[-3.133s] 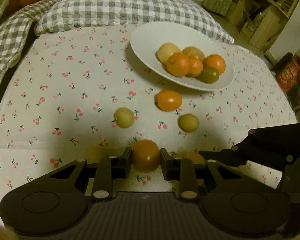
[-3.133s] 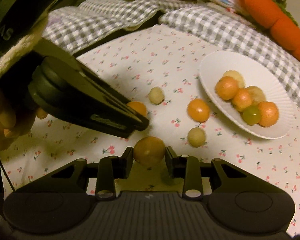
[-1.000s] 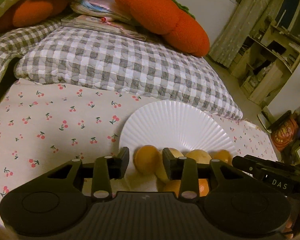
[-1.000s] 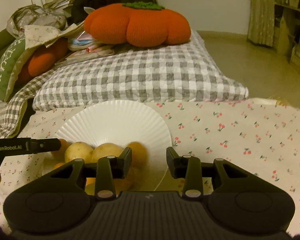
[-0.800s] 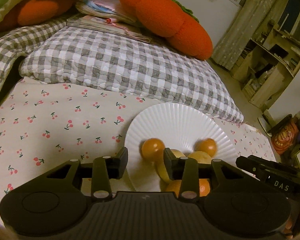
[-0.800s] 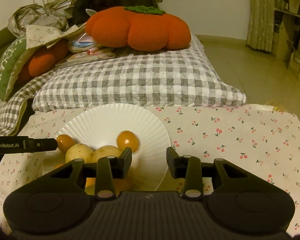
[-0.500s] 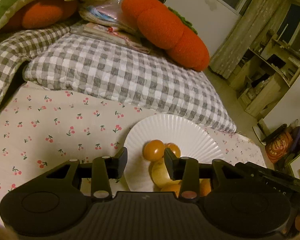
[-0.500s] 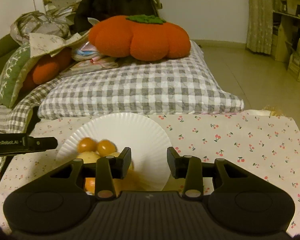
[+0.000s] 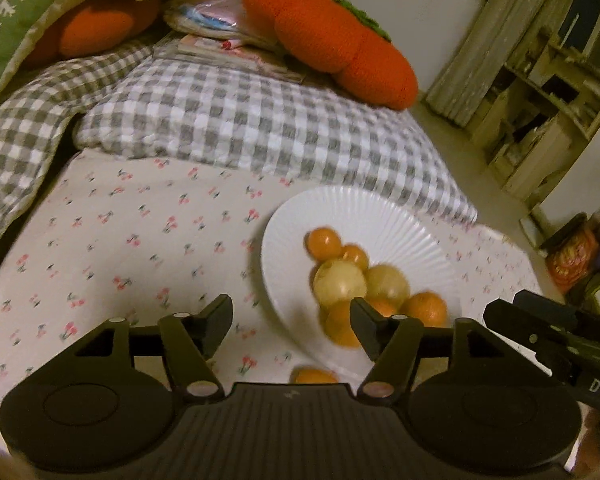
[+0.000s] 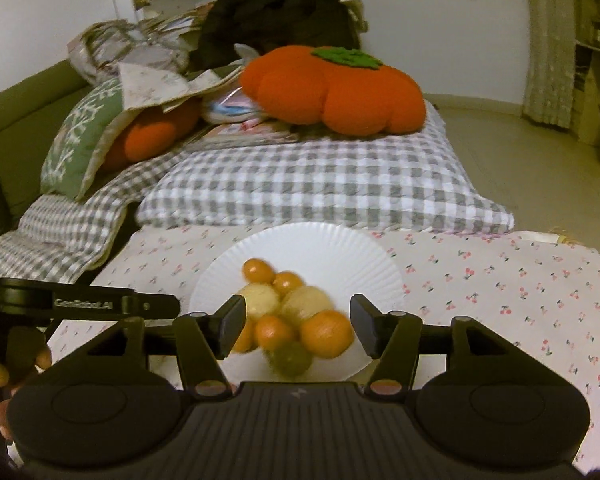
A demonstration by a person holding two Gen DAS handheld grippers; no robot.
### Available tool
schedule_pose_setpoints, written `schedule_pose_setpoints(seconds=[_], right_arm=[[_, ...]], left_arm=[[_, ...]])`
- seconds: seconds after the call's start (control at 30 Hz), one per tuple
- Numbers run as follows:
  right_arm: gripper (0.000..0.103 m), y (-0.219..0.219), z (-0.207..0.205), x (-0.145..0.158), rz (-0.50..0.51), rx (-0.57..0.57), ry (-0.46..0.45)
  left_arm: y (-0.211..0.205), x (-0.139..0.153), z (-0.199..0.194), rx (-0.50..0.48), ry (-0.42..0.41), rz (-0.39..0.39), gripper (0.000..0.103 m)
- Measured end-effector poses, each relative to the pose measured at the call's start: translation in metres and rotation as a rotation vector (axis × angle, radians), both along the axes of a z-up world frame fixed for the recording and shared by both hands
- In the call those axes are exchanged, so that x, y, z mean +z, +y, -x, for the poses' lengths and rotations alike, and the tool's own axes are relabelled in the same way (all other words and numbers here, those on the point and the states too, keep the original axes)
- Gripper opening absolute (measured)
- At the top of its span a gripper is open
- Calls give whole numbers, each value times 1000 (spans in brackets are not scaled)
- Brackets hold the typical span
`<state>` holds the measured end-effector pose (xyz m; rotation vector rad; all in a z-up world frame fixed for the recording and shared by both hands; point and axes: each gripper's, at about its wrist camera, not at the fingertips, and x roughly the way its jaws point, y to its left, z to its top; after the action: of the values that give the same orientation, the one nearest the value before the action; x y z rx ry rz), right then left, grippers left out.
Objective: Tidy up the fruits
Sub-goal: 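Withdraw both open grippers back over the remaining small fruits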
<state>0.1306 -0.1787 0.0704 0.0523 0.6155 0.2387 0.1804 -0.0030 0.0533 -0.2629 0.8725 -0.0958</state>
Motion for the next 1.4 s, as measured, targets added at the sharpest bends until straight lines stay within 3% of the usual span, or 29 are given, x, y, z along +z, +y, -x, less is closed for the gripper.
schedule_pose_setpoints(seconds=[0.07, 0.2, 0.33, 0.4, 0.53, 0.63, 0.9, 1.13, 1.4], right_arm=[[61, 4, 6, 0, -3, 13, 1], [68, 15, 21, 0, 15, 54, -11], [88, 26, 32, 1, 36, 102, -34], [93, 29, 36, 1, 43, 118, -42], [101, 32, 41, -2, 39, 150, -29], [102, 37, 45, -7, 56, 174, -17], [102, 49, 52, -20, 112, 195, 28], [102, 46, 55, -27, 83, 185, 93], [101, 50, 60, -38, 131, 178, 149]], left_arm=[[0, 2, 7, -7, 5, -25, 58], [3, 6, 22, -5, -3, -66, 74], [10, 5, 33, 3, 25, -56, 79], [13, 6, 38, 10, 31, -46, 85], [16, 8, 45, 13, 31, -53, 86], [17, 7, 47, 16, 44, -60, 92], [11, 0, 47, -3, 70, -101, 92], [-1, -6, 47, -29, 69, -147, 92], [-9, -11, 46, -57, 67, -185, 92]])
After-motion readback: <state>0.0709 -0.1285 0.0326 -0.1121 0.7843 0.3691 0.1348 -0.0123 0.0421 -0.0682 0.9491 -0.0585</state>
